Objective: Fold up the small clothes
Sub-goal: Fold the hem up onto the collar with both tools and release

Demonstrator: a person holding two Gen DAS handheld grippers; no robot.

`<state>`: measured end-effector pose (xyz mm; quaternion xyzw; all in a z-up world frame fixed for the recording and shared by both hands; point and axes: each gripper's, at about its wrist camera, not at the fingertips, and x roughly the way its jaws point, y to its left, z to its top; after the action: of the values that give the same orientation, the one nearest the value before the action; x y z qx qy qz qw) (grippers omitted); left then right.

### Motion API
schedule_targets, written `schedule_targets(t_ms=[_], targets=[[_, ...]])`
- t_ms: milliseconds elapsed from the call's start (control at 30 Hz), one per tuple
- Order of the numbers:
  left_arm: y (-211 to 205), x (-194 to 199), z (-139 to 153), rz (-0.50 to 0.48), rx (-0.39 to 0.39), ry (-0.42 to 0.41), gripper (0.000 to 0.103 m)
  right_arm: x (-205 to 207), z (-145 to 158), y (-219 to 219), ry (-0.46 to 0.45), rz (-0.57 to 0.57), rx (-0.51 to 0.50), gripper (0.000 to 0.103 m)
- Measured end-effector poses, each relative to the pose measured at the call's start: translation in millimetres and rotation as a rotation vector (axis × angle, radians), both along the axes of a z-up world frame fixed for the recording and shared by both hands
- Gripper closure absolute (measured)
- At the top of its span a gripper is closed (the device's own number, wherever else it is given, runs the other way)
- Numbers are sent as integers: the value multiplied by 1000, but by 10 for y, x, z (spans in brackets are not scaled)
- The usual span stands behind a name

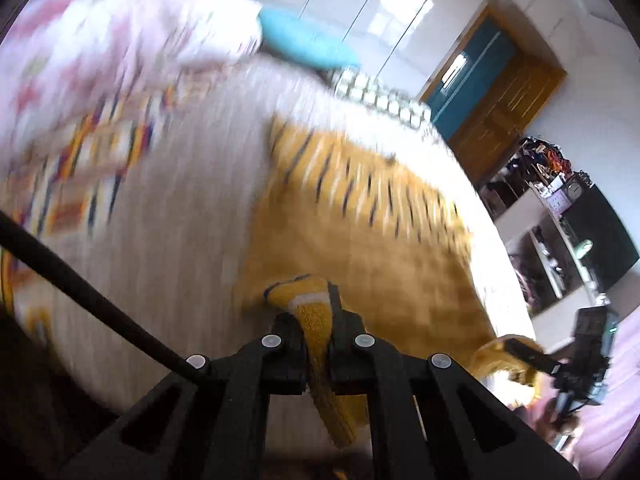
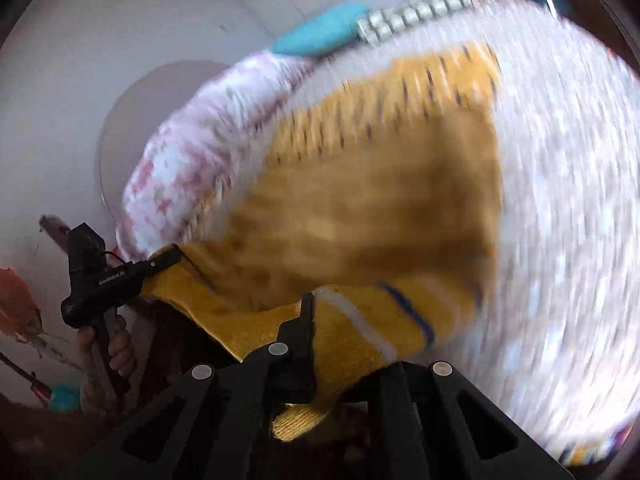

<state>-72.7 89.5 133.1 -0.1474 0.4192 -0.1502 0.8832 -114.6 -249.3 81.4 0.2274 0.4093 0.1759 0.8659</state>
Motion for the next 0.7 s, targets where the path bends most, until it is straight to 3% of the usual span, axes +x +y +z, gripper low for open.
schedule_targets(t_ms=[100,233,400,500,567,700], targets=[[-160,661,162,17,25,-40,97,490,219,-124,-56,-60,-35,97],[-381,1511,146,43,69,-32,97,1207,374,-204,-92,-130,-85,97],[-568,2390,-268,79,105,82,97,1962,239,-374,-42,-207,-89,97],[-603,2677,-527,91,111,144,96,2362,11,-479,24,-222,-60,96],[-584,2843,-676,87,72,187,92,2535,-122,-583,64,-237,-48,95],[-463,3043,-820,82,-86,250,78,2822,-445,-797,158,-293,54,81]])
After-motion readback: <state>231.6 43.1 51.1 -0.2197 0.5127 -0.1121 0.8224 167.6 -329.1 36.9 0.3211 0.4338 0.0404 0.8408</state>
